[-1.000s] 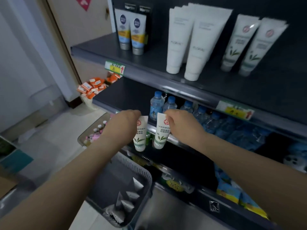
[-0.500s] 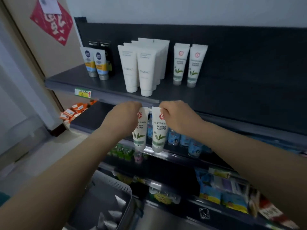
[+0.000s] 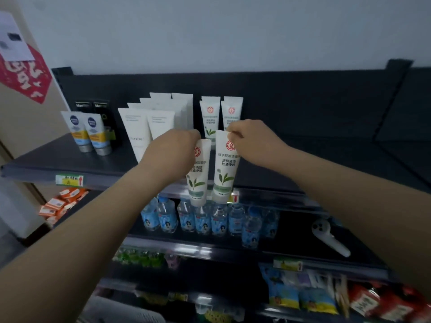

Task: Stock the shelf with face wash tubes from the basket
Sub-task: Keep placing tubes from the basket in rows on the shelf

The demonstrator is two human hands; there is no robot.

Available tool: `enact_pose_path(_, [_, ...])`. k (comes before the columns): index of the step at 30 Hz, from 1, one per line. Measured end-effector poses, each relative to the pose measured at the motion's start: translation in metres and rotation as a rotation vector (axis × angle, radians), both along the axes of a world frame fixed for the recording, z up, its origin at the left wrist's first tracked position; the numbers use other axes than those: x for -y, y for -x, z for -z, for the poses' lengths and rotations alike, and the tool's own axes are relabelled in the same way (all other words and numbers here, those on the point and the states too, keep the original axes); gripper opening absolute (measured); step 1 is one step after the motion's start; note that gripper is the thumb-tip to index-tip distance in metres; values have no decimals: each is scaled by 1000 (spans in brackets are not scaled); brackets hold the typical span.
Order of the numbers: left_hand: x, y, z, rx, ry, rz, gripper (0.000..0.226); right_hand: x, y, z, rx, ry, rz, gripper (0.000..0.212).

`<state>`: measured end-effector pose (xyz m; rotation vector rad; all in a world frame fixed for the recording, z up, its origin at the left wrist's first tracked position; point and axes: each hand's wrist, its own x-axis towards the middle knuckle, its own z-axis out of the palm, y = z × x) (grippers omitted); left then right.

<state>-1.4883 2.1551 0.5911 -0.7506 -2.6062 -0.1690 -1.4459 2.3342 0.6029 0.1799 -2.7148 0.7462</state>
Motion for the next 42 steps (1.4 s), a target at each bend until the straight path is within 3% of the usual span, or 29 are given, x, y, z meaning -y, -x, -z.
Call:
enact_pose_path(21, [-54,135,-31,52,-15,111,22,-34,110,-29,5,-95,221,27])
enact_pose_path(42, [-71,174,-17,29,-31,116,24,-33,142,-13,82,-153,258,28])
